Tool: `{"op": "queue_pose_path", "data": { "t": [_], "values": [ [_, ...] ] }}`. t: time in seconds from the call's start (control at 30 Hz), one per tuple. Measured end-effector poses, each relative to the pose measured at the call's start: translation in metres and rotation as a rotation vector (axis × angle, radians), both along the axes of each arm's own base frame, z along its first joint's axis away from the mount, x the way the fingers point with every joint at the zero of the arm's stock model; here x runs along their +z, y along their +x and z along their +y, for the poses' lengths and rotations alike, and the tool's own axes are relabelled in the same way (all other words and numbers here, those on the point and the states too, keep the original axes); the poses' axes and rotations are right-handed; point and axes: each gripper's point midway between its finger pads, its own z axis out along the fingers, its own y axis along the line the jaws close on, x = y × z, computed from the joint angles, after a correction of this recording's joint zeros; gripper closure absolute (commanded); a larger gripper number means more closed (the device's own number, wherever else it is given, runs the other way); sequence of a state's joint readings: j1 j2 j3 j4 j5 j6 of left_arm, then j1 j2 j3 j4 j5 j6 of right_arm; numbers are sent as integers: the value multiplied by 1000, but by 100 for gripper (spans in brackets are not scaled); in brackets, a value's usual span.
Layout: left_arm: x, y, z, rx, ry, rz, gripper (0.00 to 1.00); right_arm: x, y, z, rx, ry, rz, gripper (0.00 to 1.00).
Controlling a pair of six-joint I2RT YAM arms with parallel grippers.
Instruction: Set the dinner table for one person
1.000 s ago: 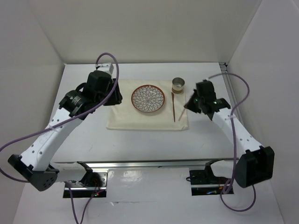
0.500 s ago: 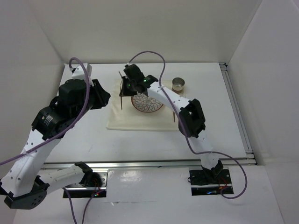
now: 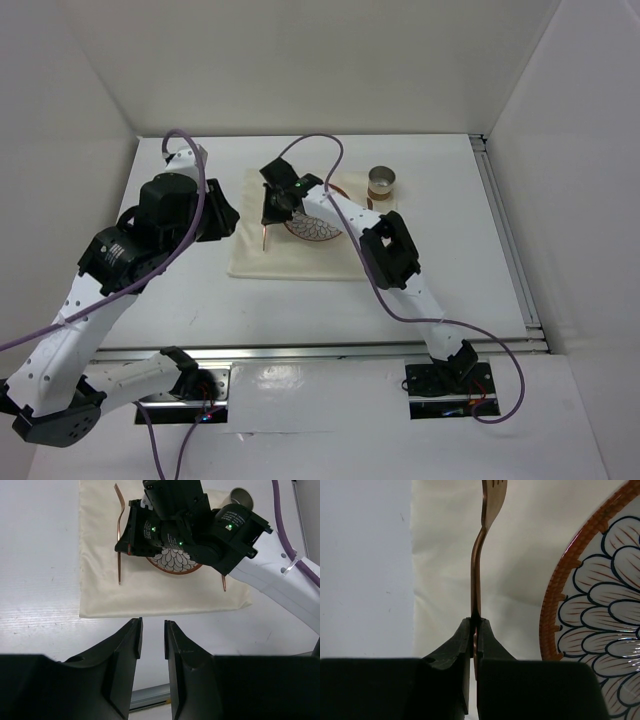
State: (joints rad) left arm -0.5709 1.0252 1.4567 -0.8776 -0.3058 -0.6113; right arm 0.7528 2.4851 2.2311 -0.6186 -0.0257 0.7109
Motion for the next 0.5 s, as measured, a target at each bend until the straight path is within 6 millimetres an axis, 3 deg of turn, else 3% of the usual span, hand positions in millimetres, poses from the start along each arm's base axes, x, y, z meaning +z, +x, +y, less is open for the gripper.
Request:
{"op": "queue_pose_path", "data": {
  "t": [0.1,0.2,0.27,0.5],
  "values": [
    [0,0,0,0,0,2,59,-4,0,-1,-9,-5,5,87],
    [0,0,0,1,-3,3,59,-8,0,-2,-13,-10,14,64],
    [0,0,-1,3,-9,5,59,-9,0,-1,-14,-8,15,56],
    [0,-1,-3,-2,-22,11,59,-1,-2,3,10,15,13,54]
  ]
}}
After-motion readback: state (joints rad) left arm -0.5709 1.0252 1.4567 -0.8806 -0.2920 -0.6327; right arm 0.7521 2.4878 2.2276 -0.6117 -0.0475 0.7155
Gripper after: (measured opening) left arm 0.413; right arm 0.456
